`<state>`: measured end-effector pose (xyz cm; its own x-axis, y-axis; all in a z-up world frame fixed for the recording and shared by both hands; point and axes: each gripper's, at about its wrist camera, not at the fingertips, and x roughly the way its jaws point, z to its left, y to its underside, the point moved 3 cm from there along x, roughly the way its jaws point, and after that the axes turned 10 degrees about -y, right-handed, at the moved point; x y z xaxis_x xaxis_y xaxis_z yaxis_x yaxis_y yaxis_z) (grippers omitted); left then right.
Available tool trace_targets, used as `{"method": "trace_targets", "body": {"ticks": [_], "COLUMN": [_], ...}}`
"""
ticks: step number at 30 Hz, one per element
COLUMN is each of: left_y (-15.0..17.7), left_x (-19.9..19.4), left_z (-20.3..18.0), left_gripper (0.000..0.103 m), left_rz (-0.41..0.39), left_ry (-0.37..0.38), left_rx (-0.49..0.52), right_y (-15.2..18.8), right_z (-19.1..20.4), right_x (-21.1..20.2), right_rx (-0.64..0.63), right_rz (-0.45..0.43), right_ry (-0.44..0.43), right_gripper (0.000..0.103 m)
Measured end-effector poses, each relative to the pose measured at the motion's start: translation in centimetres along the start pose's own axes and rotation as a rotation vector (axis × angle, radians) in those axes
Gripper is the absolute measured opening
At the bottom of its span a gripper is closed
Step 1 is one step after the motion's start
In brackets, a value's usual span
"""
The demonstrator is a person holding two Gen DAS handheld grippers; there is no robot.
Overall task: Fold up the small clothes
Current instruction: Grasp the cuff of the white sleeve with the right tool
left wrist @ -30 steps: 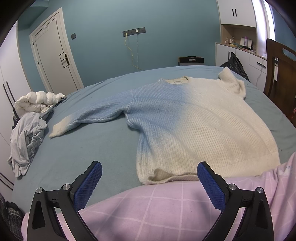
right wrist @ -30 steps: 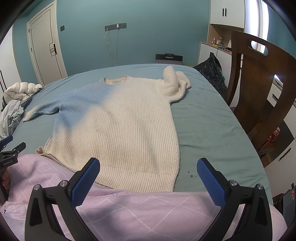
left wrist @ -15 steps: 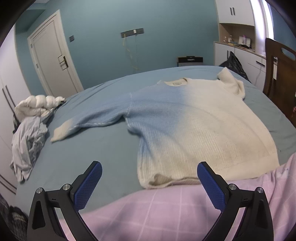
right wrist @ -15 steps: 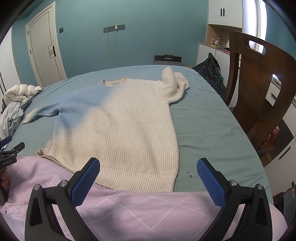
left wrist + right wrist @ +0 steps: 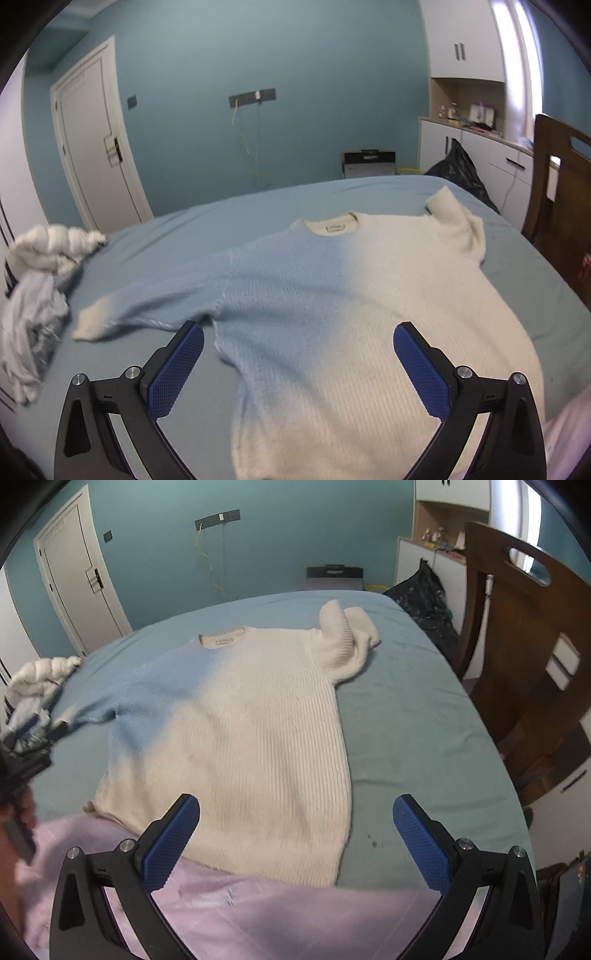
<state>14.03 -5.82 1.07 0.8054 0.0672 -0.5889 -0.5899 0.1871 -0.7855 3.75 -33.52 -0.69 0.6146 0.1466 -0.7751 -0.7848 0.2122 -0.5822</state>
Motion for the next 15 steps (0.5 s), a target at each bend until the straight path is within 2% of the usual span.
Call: {"method": "trace_targets", "body": {"ticks": [4, 6, 11, 13, 15], "left_y": [2.9, 4.2, 4.9, 4.9, 4.9], "left_x": [3.5, 5.6, 8.4, 8.9, 9.4], "left_z": [0.7, 1.0, 1.6, 1.3, 1.1], "left_gripper": [0.103, 0.103, 0.103, 0.103, 0.103], "left_rz": [0.052, 0.125, 0.22, 0.233, 0.244], "left_ry": [-0.038, -0.068, -0.09, -0.096, -0.095], "left_rx": [0.013, 0.045, 0.036, 0.034, 0.032], "right_y": [-3.9, -5.6, -9.3, -10.8, -12.2], "right_z": [-4.7, -7.6, -15.0, -17.5, -19.5], "right_x": [2.1, 4.4, 13.8, 17.8, 21.3], "right_rx": [0.163, 0.249, 0.526, 0.6, 0.652], "right_rz": [0.02, 0.03, 0.045, 0.039, 0.019], "right_ry": [-0.089, -0.135, -0.272, -0.277, -0.247], "right_gripper": [0.102, 0.102, 0.102, 0.102, 0.102]}}
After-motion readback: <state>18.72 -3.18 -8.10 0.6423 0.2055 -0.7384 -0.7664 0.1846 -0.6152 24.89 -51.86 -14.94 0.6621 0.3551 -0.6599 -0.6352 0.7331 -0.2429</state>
